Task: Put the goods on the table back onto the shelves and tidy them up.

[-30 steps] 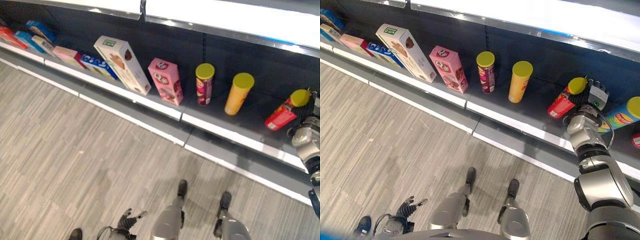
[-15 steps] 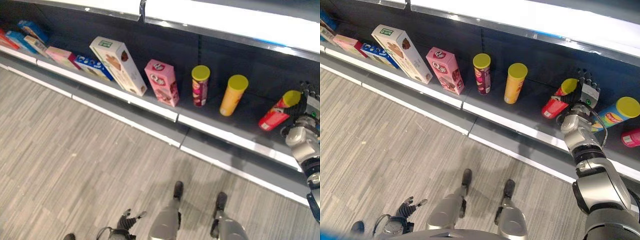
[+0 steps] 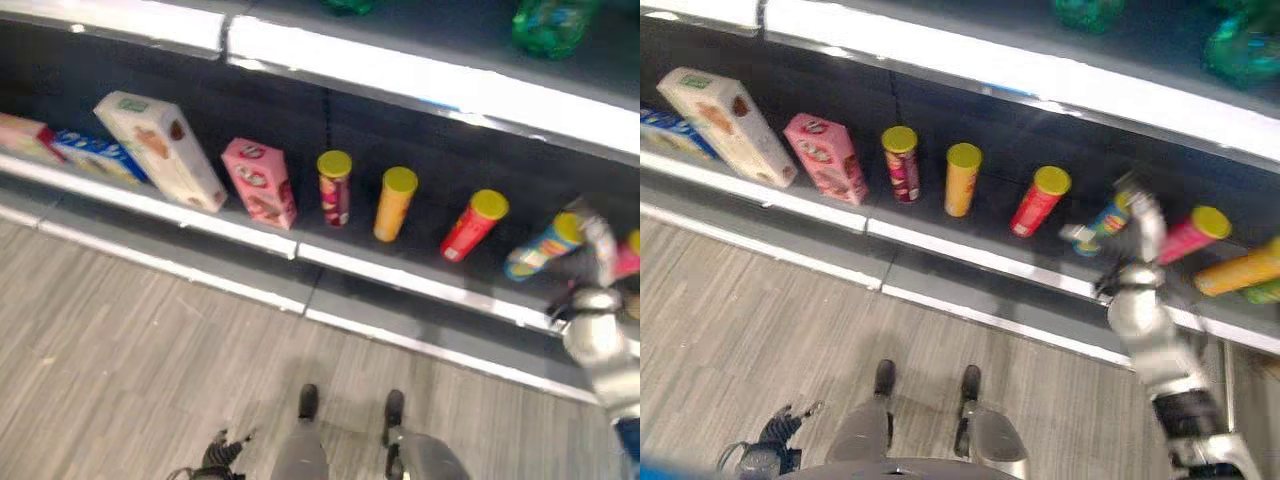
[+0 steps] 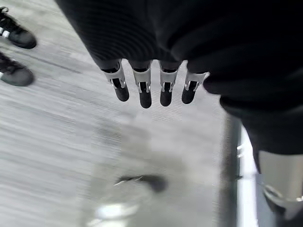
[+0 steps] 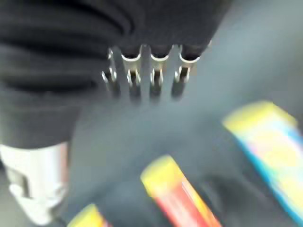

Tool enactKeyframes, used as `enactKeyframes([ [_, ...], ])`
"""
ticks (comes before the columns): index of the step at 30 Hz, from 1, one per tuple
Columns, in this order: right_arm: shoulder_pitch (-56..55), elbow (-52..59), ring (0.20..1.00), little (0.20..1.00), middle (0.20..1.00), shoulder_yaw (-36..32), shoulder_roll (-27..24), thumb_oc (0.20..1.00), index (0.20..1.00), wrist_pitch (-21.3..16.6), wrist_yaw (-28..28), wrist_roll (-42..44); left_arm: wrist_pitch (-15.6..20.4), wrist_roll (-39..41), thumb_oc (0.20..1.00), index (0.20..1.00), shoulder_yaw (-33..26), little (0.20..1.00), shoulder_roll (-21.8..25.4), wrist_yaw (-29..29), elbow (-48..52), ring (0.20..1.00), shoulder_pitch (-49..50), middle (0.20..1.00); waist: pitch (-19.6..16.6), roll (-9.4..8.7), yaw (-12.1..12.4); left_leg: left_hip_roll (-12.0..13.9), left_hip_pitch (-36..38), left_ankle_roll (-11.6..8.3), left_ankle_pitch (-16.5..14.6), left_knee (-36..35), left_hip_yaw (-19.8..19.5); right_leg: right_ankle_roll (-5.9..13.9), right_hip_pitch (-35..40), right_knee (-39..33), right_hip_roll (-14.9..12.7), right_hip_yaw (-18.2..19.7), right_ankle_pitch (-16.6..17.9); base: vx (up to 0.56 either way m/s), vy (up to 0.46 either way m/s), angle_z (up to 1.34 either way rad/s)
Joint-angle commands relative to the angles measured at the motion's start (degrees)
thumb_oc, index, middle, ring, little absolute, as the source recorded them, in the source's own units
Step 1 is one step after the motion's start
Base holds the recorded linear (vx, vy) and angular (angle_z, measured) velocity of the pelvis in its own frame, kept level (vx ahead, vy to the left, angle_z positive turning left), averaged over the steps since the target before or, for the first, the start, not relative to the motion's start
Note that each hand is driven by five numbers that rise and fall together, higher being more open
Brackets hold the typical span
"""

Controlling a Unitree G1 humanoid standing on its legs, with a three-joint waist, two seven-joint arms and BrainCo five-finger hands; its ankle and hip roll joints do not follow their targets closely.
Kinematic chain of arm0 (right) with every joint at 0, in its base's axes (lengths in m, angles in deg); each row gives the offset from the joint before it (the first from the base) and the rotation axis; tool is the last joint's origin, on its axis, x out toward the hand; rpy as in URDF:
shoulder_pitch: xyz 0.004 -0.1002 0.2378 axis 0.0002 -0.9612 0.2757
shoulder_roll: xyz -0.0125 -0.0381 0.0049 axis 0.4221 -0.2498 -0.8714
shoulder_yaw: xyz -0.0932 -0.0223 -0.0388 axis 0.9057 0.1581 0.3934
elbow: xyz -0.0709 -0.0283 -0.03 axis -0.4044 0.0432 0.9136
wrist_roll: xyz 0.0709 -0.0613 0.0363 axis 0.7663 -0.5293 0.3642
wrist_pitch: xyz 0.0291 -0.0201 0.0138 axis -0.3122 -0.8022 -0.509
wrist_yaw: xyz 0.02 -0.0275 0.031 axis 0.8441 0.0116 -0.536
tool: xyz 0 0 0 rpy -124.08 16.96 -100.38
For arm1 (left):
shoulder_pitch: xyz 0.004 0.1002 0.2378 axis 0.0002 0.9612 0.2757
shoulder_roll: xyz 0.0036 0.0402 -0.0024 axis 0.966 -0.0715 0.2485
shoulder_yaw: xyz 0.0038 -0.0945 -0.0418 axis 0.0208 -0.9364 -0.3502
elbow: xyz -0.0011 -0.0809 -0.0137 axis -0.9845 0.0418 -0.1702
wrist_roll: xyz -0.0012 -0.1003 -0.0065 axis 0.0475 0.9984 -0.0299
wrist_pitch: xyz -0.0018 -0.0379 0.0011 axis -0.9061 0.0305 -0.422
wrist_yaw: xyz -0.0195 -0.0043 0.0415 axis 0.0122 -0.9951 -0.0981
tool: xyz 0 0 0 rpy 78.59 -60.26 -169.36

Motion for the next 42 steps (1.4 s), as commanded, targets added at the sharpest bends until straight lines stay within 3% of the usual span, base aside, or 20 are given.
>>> enactKeyframes([
  [1, 2.2, -3.0, 1.000, 1.000, 1.000, -0.4, -1.6, 1.000, 1.000, -3.3, 10.7, 15.7, 0.8, -0.7, 1.000, 1.000, 0.4, 1.000, 1.2, 2.3, -4.2, 1.000, -0.4, 1.000, -1.3, 0.08, 0.1, -5.5, 1.1, 5.46, -10.1, 6.0, -4.5, 3.50, -1.3, 6.0, -0.8, 4.3, -9.1, -0.03, 0.148, -1.40],
  [8, -0.5, -5.2, 1.000, 1.000, 1.000, -1.7, 3.0, 1.000, 1.000, -1.8, 14.7, 22.2, 1.6, -0.7, 1.000, 1.000, 0.7, 1.000, 2.5, 3.7, -4.4, 1.000, -2.1, 1.000, -2.2, -1.42, -1.6, -5.1, 3.7, 7.20, -9.4, 4.1, 2.1, 6.28, -5.0, 11.6, -0.3, 8.8, -8.0, -0.07, 0.221, -1.28],
  [12, -1.1, -6.0, 1.000, 1.000, 1.000, -3.6, 2.3, 1.000, 1.000, -1.9, 13.2, 19.9, 1.6, -0.3, 1.000, 1.000, 0.3, 1.000, 2.6, 3.6, -4.4, 1.000, -3.1, 1.000, -1.9, -0.98, -0.5, -1.5, 3.2, 7.62, -8.0, 3.5, 8.6, 4.98, -3.6, 14.8, -4.6, -0.3, -9.5, -0.19, 0.034, -1.28],
  [16, -1.3, -5.5, 1.000, 1.000, 1.000, -5.2, 1.0, 1.000, 1.000, -2.1, 12.9, 19.1, 1.6, -0.3, 1.000, 1.000, -0.1, 1.000, 2.1, 3.5, -3.9, 1.000, -2.1, 1.000, -3.2, -0.35, 1.0, 1.0, 1.7, 7.40, -7.5, 3.9, 11.9, 4.40, -0.8, 15.3, -9.4, -4.6, -9.2, -0.14, -0.051, -0.81],
  [18, -0.6, -3.4, 1.000, 1.000, 1.000, -7.8, -0.4, 1.000, 1.000, -2.2, 12.7, 19.5, 1.5, 0.3, 1.000, 1.000, -2.0, 1.000, 2.3, 3.3, -4.1, 1.000, -1.0, 1.000, -5.3, -0.74, 3.4, 5.6, 0.2, 6.24, -7.4, 4.8, 18.0, 6.69, 2.4, 14.1, -19.2, -11.6, -1.1, -0.17, -0.265, -1.72],
  [22, -0.6, -1.4, 1.000, 1.000, 1.000, -10.1, -1.8, 1.000, 1.000, -2.0, 11.7, 19.3, 1.4, 0.8, 1.000, 1.000, -3.1, 1.000, 2.8, 2.8, -4.1, 1.000, -1.4, 1.000, -6.1, -2.04, 3.9, 7.8, 0.4, 4.65, -7.2, 4.9, 21.4, 8.71, 4.0, 10.8, -22.5, -14.6, 4.4, -0.04, -0.310, -1.00],
  [24, -1.0, -0.4, 1.000, 1.000, 1.000, -12.3, -3.1, 1.000, 1.000, -1.6, 10.6, 18.6, 1.6, 1.3, 1.000, 1.000, -3.8, 1.000, 3.2, 2.2, -3.8, 1.000, -1.6, 1.000, -6.5, -2.98, 3.8, 9.5, 0.7, 3.02, -6.6, 4.9, 23.0, 10.21, 4.1, 8.1, -21.2, -13.2, 5.0, -0.03, -0.492, -0.65],
  [26, -0.8, -1.0, 1.000, 1.000, 1.000, -13.6, -4.5, 1.000, 1.000, -0.9, 9.6, 17.6, 2.1, 1.6, 1.000, 1.000, -4.3, 1.000, 3.4, 1.9, -3.6, 1.000, -1.9, 1.000, -6.9, -3.44, 3.9, 11.8, 1.2, 1.11, -5.2, 4.1, 24.0, 10.71, 4.7, 5.9, -18.7, -13.6, 2.0, 0.02, -0.452, -0.89],
  [29, -3.0, -0.5, 1.000, 1.000, 1.000, -15.8, -4.7, 1.000, 1.000, -0.1, 7.6, 16.2, 2.0, 2.8, 1.000, 1.000, -3.8, 1.000, 2.8, 2.1, -2.0, 1.000, -1.3, 1.000, -6.8, -2.33, 3.2, 15.8, 2.2, -0.95, -2.6, 2.1, 23.1, 8.62, 4.6, 5.7, -13.7, -12.9, -6.0, 0.05, -0.340, -0.49],
  [30, -3.1, -0.5, 1.000, 1.000, 1.000, -15.9, -4.7, 1.000, 1.000, -0.1, 7.6, 16.2, 2.0, 2.8, 1.000, 1.000, -3.8, 1.000, 2.8, 2.1, -2.0, 1.000, -1.3, 1.000, -6.8, -2.24, 3.3, 15.9, 2.2, -1.01, -2.5, 2.1, 23.1, 8.56, 4.6, 5.7, -13.6, -12.9, -6.0, 0.06, -0.394, -0.11],
  [31, -3.9, -0.6, 1.000, 1.000, 1.000, -17.0, -4.5, 1.000, 1.000, -0.3, 5.2, 14.8, 2.1, 3.5, 1.000, 1.000, -3.6, 1.000, 1.9, 2.0, -1.5, 1.000, -0.9, 1.000, -6.1, -1.10, 2.4, 18.4, 2.6, -1.98, -0.2, 2.9, 22.6, 6.78, 5.4, 4.9, -10.1, -12.6, -8.6, 0.03, -0.393, -0.09],
  [33, -4.3, -0.2, 1.000, 1.000, 1.000, -17.4, -4.0, 1.000, 1.000, -0.3, 4.2, 14.6, 2.1, 4.0, 1.000, 1.000, -3.3, 1.000, 1.0, 2.0, 0.7, 1.000, -0.5, 1.000, -4.9, 0.12, 2.2, 19.7, 1.7, -2.13, 4.0, 6.6, 20.4, 5.08, 7.0, 3.1, -7.1, -12.3, -9.7, 0.02, -0.386, -0.13],
  [34, -3.9, -0.7, 1.000, 1.000, 1.000, -17.0, -3.9, 1.000, 1.000, -0.4, 3.7, 14.5, 2.1, 4.3, 1.000, 1.000, -3.3, 1.000, 0.8, 1.8, 0.5, 1.000, -1.0, 1.000, -4.4, 0.27, 2.2, 19.4, 1.4, -1.85, 5.0, 8.0, 19.4, 4.48, 7.5, 2.4, -6.4, -12.1, -10.0, -0.06, -0.344, -0.30],
  [35, -2.7, -1.0, 1.000, 1.000, 1.000, -15.2, -3.0, 1.000, 1.000, -0.5, 3.0, 14.6, 2.2, 4.8, 1.000, 1.000, -3.1, 1.000, 0.3, 1.4, 0.0, 1.000, -1.3, 1.000, -3.1, -0.42, 3.1, 13.4, -0.3, -0.44, 2.3, 11.8, 13.4, 3.50, 7.5, 2.2, -5.9, -10.4, -10.0, -0.06, -0.252, -0.38],
  [36, -2.6, -1.1, 1.000, 1.000, 1.000, -15.2, -3.0, 1.000, 1.000, -0.5, 3.0, 14.6, 2.2, 4.8, 1.000, 1.000, -3.1, 1.000, 0.3, 1.4, 0.0, 1.000, -1.3, 1.000, -3.2, -0.52, 2.9, 13.3, -0.6, -0.35, 2.3, 11.8, 13.4, 3.55, 7.3, 2.2, -6.1, -10.5, -10.0, -0.07, -0.241, -0.30],
  [37, -2.0, -1.3, 1.000, 1.000, 1.000, -14.0, -2.7, 1.000, 1.000, -0.2, 3.2, 14.3, 2.1, 4.7, 1.000, 1.000, -2.9, 1.000, 0.0, 1.6, -0.3, 1.000, -1.4, 1.000, -2.9, -0.90, 3.7, 8.2, -1.2, 0.51, -1.9, 12.1, 10.0, 3.32, 7.1, 2.1, -5.8, -8.9, -9.9, -0.01, -0.068, -0.50],
  [38, -1.9, -1.3, 1.000, 1.000, 1.000, -14.0, -2.7, 1.000, 1.000, -0.2, 3.2, 14.3, 2.1, 4.7, 1.000, 1.000, -2.9, 1.000, 0.0, 1.6, -0.3, 1.000, -1.5, 1.000, -3.0, -1.00, 3.6, 8.0, -1.4, 0.61, -1.8, 12.2, 10.0, 3.39, 7.0, 2.1, -6.0, -9.0, -9.9, 0.03, -0.143, -0.74],
  [39, -0.2, -2.7, 1.000, 1.000, 1.000, -12.1, -1.7, 1.000, 1.000, 0.0, 3.5, 14.3, 2.3, 3.8, 1.000, 1.000, -1.8, 1.000, -0.5, 1.6, -0.9, 1.000, -1.8, 1.000, -3.4, -0.95, 4.3, 0.3, -0.8, 2.21, -6.9, 10.4, 6.3, 3.46, 6.9, 1.6, -4.9, -6.8, -9.5, 0.05, -0.067, -0.88],
  [41, 0.8, -4.4, 1.000, 1.000, 1.000, -11.0, -1.2, 1.000, 1.000, -0.1, 3.1, 14.5, 2.4, 2.6, 1.000, 1.000, -0.3, 1.000, -0.9, 1.8, -1.0, 1.000, -2.0, 1.000, -4.3, 0.17, 4.2, -3.9, 0.0, 4.22, -7.6, 7.8, 5.6, 3.44, 6.3, 1.5, -3.4, -5.4, -9.3, 0.04, -0.028, -0.71],
  [42, 0.9, -4.5, 1.000, 1.000, 1.000, -11.0, -1.3, 1.000, 1.000, -0.1, 3.1, 14.5, 2.4, 2.6, 1.000, 1.000, -0.4, 1.000, -1.0, 1.7, -1.1, 1.000, -2.0, 1.000, -4.3, 0.18, 4.2, -3.9, 0.1, 4.25, -7.6, 7.7, 5.7, 3.46, 6.3, 1.5, -3.5, -5.4, -9.4, 0.03, 0.036, -0.75],
])
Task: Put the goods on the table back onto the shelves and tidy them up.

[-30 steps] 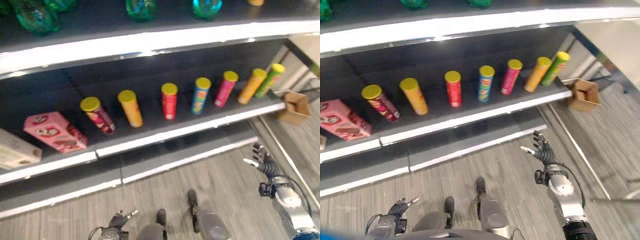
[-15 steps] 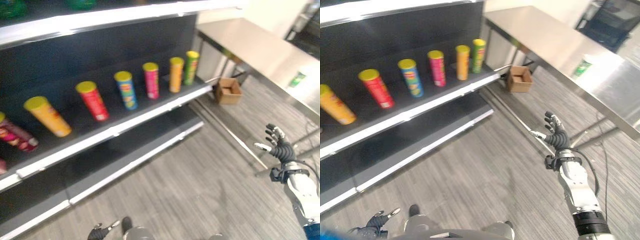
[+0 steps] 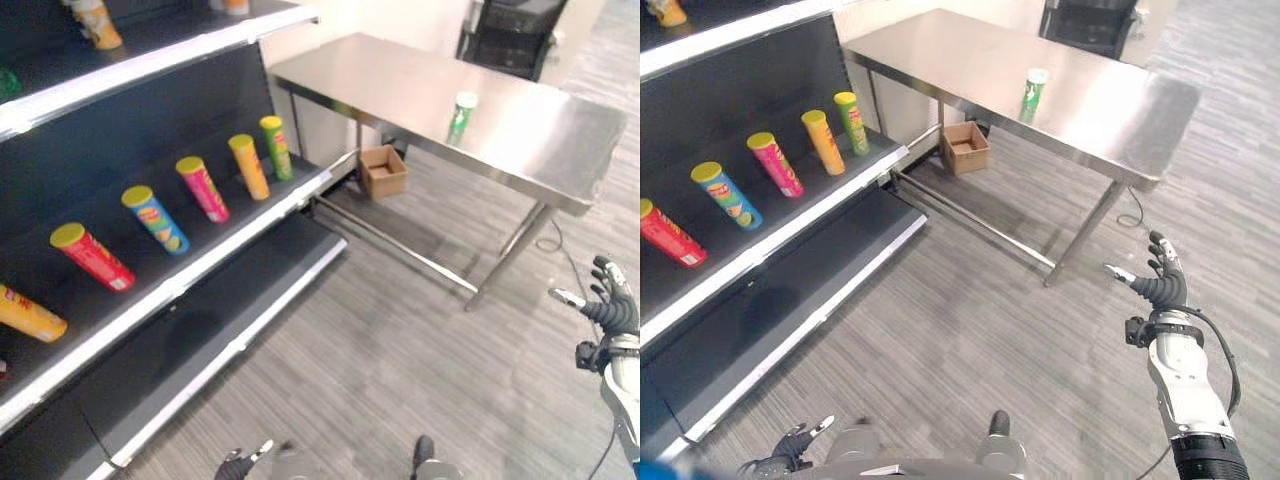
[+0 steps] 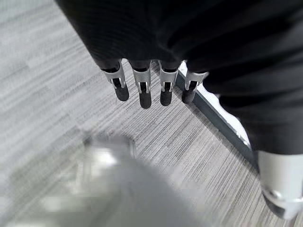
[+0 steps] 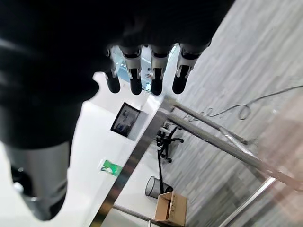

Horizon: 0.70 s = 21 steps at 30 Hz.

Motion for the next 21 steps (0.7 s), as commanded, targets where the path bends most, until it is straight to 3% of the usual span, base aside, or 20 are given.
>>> enactKeyframes([
  [1, 6.5, -1.3, 1.000, 1.000, 1.000, -0.3, -0.1, 1.000, 1.000, -2.2, -1.6, -0.6, 0.9, -0.8, 1.000, 1.000, 2.1, 1.000, 3.0, -0.2, 1.9, 1.000, -2.2, 1.000, 1.6, -0.41, 1.2, 0.4, 2.6, 0.67, -1.9, -3.7, 1.7, -0.05, 5.3, -0.6, 7.7, -1.1, -7.7, 0.02, 0.066, -0.52],
  [6, 6.8, -4.7, 1.000, 1.000, 1.000, -2.1, -1.0, 1.000, 1.000, -1.7, -3.1, -1.1, 1.0, -1.5, 1.000, 1.000, 2.8, 1.000, 3.4, -0.7, 0.0, 1.000, -3.0, 1.000, -0.2, 0.82, -0.3, 0.6, 6.5, 1.16, 0.7, -12.0, 2.5, 0.23, 4.9, 0.1, 7.5, -1.8, -7.9, 0.02, 0.107, 0.00],
  [9, 7.0, -4.9, 1.000, 1.000, 1.000, -2.1, -1.0, 1.000, 1.000, -1.6, -3.1, -0.9, 0.9, -1.5, 1.000, 1.000, 2.6, 1.000, 3.4, -0.8, -0.4, 1.000, -3.1, 1.000, -0.2, 0.82, -0.3, 0.6, 6.9, 1.21, 0.9, -12.5, 2.5, 0.41, 4.9, 0.3, 7.3, -1.7, -7.9, 0.00, 0.083, 0.10],
  [10, 7.1, -13.7, 1.000, 1.000, 1.000, 0.1, 0.8, 1.000, 1.000, -0.4, -3.0, -3.3, 0.8, -2.1, 1.000, 1.000, 6.4, 1.000, 1.7, -0.3, 2.7, 1.000, -5.3, 1.000, -1.1, 2.32, -0.9, 6.6, 7.4, -2.16, 2.8, -13.5, 8.6, -0.33, 8.0, -2.9, 7.5, -1.5, -10.1, -0.01, 0.067, 0.05],
  [13, 6.3, -12.3, 1.000, 1.000, 1.000, -1.5, 1.0, 1.000, 1.000, -0.7, -4.2, -4.3, 0.2, -3.1, 1.000, 1.000, 5.6, 1.000, 1.0, -0.8, -1.2, 1.000, -4.6, 1.000, -1.5, 2.58, -1.2, 6.7, 8.1, -2.16, 2.4, -13.1, 8.6, -0.46, 9.0, -2.9, 7.5, -2.5, -10.2, 0.03, 0.052, -0.04],
  [21, 7.3, -9.6, 1.000, 1.000, 1.000, -0.4, -0.2, 1.000, 1.000, -0.8, -3.7, -8.1, -0.5, -6.0, 1.000, 1.000, 2.6, 1.000, 0.8, -0.8, -8.2, 1.000, -1.8, 1.000, -2.7, 2.72, -0.3, 5.3, 11.0, -0.70, 1.0, -15.2, 8.7, 0.47, 9.0, -2.5, 6.4, -0.9, -9.5, 0.06, 0.087, -0.07],
])
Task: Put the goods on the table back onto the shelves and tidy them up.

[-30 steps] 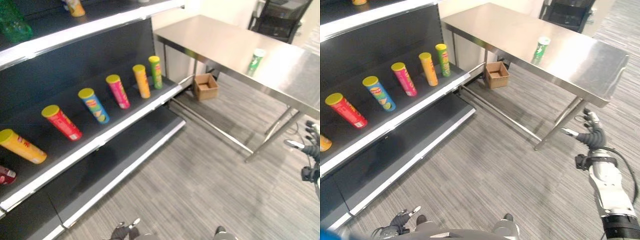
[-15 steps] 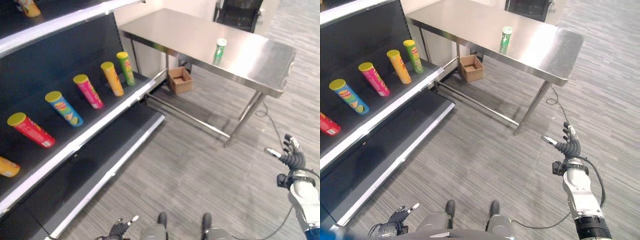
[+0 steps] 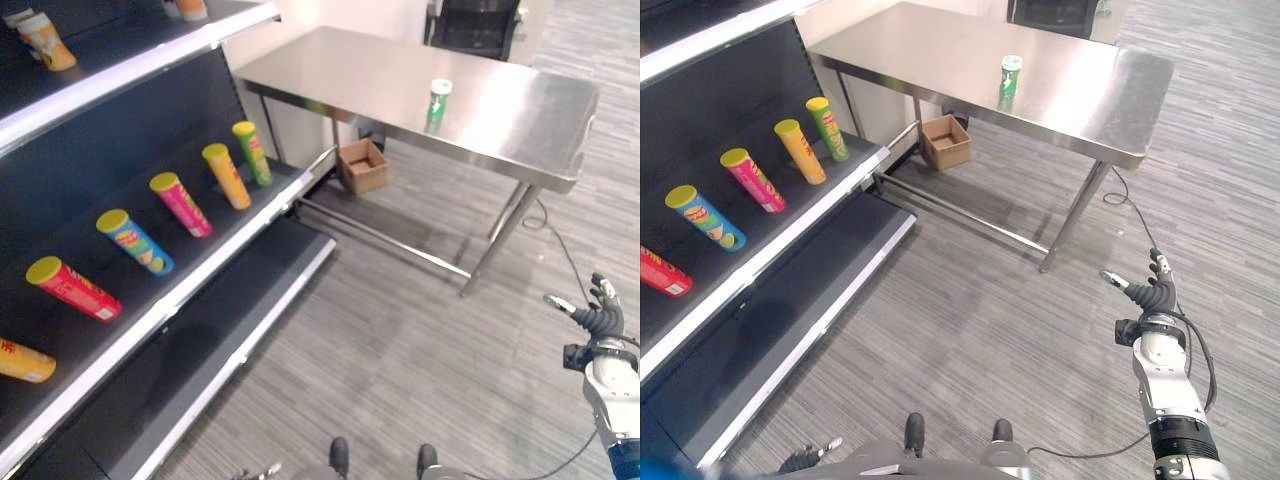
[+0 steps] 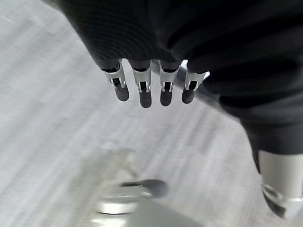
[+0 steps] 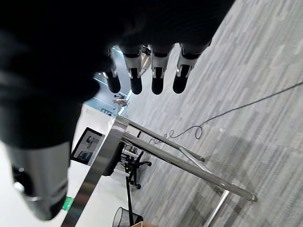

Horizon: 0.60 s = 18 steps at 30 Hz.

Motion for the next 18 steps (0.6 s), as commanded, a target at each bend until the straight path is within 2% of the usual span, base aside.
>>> enactKeyframes([
  [1, 3.0, 1.4, 1.000, 1.000, 1.000, 1.8, -4.6, 1.000, 1.000, -2.3, -0.5, -2.5, 0.7, -1.8, 1.000, 1.000, 1.9, 1.000, 1.1, -0.6, 0.5, 1.000, -3.2, 1.000, -2.6, 0.04, 2.0, 4.2, 0.0, -3.10, -5.9, 1.8, 4.3, -0.20, -1.4, 1.4, 2.3, -1.0, -8.4, 0.05, 0.088, -0.06],
  [9, 4.8, 3.1, 1.000, 1.000, 1.000, 3.8, -4.9, 1.000, 1.000, -1.8, 0.6, -4.6, 1.2, -0.5, 1.000, 1.000, 2.4, 1.000, 1.7, 0.1, 3.0, 1.000, -3.6, 1.000, -2.3, -0.77, 2.8, 2.6, -0.6, -1.56, -7.5, 3.0, 4.4, 0.99, -2.5, 3.0, 0.4, -0.7, -8.1, 0.06, 0.107, -0.06],
  [12, 5.2, 4.3, 1.000, 1.000, 1.000, 3.6, -5.1, 1.000, 1.000, -1.8, 0.4, -5.4, 1.1, -0.5, 1.000, 1.000, 2.5, 1.000, 1.9, 0.4, 3.2, 1.000, -3.7, 1.000, -2.1, -1.10, 3.0, 1.6, -1.5, -0.37, -8.8, 4.7, 4.0, 1.69, -3.7, 5.4, -0.7, 0.2, -8.5, 0.08, 0.155, -0.07],
  [14, 5.4, 5.2, 1.000, 1.000, 1.000, 3.3, -5.1, 1.000, 1.000, -2.1, 0.2, -5.7, 1.1, -0.6, 1.000, 1.000, 2.6, 1.000, 2.1, 0.5, 3.5, 1.000, -3.6, 1.000, -1.7, -1.00, 3.2, 1.1, -1.7, 0.55, -9.6, 5.4, 4.1, 2.06, -5.8, 10.0, -1.6, 0.7, -9.1, 0.08, 0.188, -0.12],
  [15, 5.3, 6.8, 1.000, 1.000, 1.000, 2.6, -5.2, 1.000, 1.000, -2.3, 0.2, -6.3, 1.0, -1.4, 1.000, 1.000, 2.6, 1.000, 2.5, 0.8, 3.5, 1.000, -3.5, 1.000, -1.0, -0.86, 3.1, 0.7, -1.1, 1.60, -10.5, 6.0, 4.1, 2.76, -8.9, 17.3, -2.2, 1.2, -9.1, 0.13, 0.279, -0.19],
  [16, 5.1, 8.8, 1.000, 1.000, 1.000, 1.9, -5.2, 1.000, 1.000, -2.4, 0.3, -6.5, 0.8, -1.8, 1.000, 1.000, 2.4, 1.000, 2.8, 0.9, 3.5, 1.000, -3.3, 1.000, 0.1, -0.50, 2.6, 0.6, 0.2, 2.70, -11.2, 6.2, 3.9, 3.03, -12.1, 25.0, -2.6, 2.0, -6.8, 0.14, 0.269, -0.18],
  [18, 4.0, 11.3, 1.000, 1.000, 1.000, 0.3, -5.0, 1.000, 1.000, -3.0, 0.3, -6.3, 0.8, -1.7, 1.000, 1.000, 2.2, 1.000, 3.1, 1.0, 3.9, 1.000, -3.0, 1.000, 1.1, -0.05, 2.3, 0.5, 1.9, 3.38, -11.9, 5.8, 3.3, 2.99, -16.5, 32.2, -3.0, 3.2, -4.6, 0.16, 0.155, -0.10],
])
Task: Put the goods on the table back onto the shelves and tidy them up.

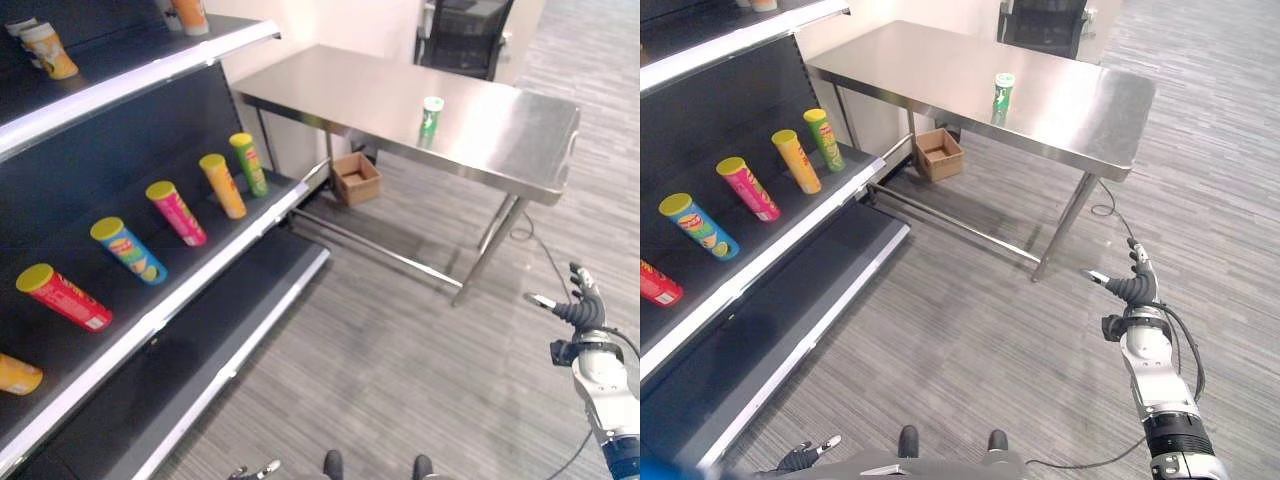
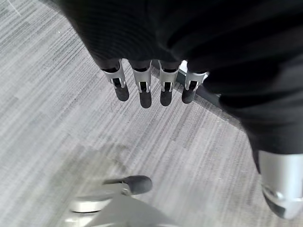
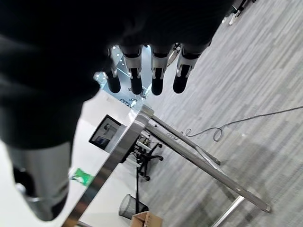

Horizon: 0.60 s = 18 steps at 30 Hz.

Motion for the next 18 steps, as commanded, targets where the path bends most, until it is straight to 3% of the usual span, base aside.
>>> enactKeyframes([
  [1, 3.8, 6.2, 1.000, 1.000, 1.000, -3.7, -2.8, 1.000, 1.000, -3.6, 0.0, -1.0, 1.0, -0.9, 1.000, 1.000, 0.5, 1.000, 3.3, 0.2, 2.1, 1.000, -0.7, 1.000, 1.9, -1.04, 1.4, 0.3, 2.7, -0.17, -11.1, 5.2, 0.0, 0.74, -3.0, 6.0, -1.6, -0.5, -2.4, 0.27, 0.060, 0.00],
  [6, 3.4, 8.7, 1.000, 1.000, 1.000, -6.3, -3.4, 1.000, 1.000, -3.7, -0.5, -0.1, 1.3, -0.6, 1.000, 1.000, 1.1, 1.000, 3.4, 0.6, 4.1, 1.000, -1.3, 1.000, 2.7, -0.63, 0.0, 0.3, 5.4, -1.06, -12.6, 4.0, -2.8, 0.56, -5.8, -4.8, -0.2, 0.5, -1.5, 0.21, -0.046, 0.13],
  [7, 3.4, 10.4, 1.000, 1.000, 1.000, -7.9, -3.4, 1.000, 1.000, -4.2, -1.1, 0.3, 1.4, -0.7, 1.000, 1.000, 1.2, 1.000, 3.4, 0.7, 4.0, 1.000, -2.2, 1.000, 3.2, -0.78, -0.9, 0.6, 6.9, -2.07, -13.8, 4.1, -4.3, 1.82, -6.9, -15.9, -0.6, 0.8, 0.9, 0.33, -0.126, 0.31],
  [10, 3.4, 11.7, 1.000, 1.000, 1.000, -9.4, -3.7, 1.000, 1.000, -4.8, -2.4, 0.1, 1.6, -0.8, 1.000, 1.000, 0.8, 1.000, 3.5, 0.7, 4.7, 1.000, -2.8, 1.000, 3.6, -0.88, -1.9, 1.5, 9.7, -3.50, -15.6, 4.1, -5.6, 3.51, -8.4, -24.2, -0.9, -0.5, 3.1, 0.33, -0.119, 0.35],
  [14, 3.2, 15.1, 1.000, 1.000, 1.000, -11.3, -5.5, 1.000, 1.000, -5.3, -2.3, 0.1, 1.8, -0.8, 1.000, 1.000, 0.0, 1.000, 3.9, 0.9, 6.0, 1.000, -2.0, 1.000, 2.1, -2.26, -2.3, 2.3, 13.1, -4.60, -18.2, 4.2, -7.4, 4.07, -6.3, -24.8, -1.0, -2.4, 5.8, 0.42, -0.222, 0.51],
  [16, 3.5, 15.9, 1.000, 1.000, 1.000, -11.9, -7.3, 1.000, 1.000, -5.5, -1.9, -0.1, 1.7, -0.4, 1.000, 1.000, -0.6, 1.000, 3.8, 0.8, 5.7, 1.000, -1.3, 1.000, 0.6, -2.42, -2.4, 4.3, 14.2, -5.64, -19.2, 5.2, -7.3, 3.47, -5.2, -23.9, 0.1, -3.8, 5.9, 0.43, -0.290, 0.59],
  [18, 4.0, 16.2, 1.000, 1.000, 1.000, -12.8, -9.2, 1.000, 1.000, -5.9, -2.3, 0.7, 1.6, 1.4, 1.000, 1.000, -1.5, 1.000, 3.7, 0.5, 5.2, 1.000, -0.8, 1.000, -0.7, -1.87, -2.2, 7.0, 13.4, -7.42, -15.7, 8.8, -7.7, 2.18, -4.2, -22.3, 1.9, -4.6, 5.1, 0.44, -0.324, 0.31],
])
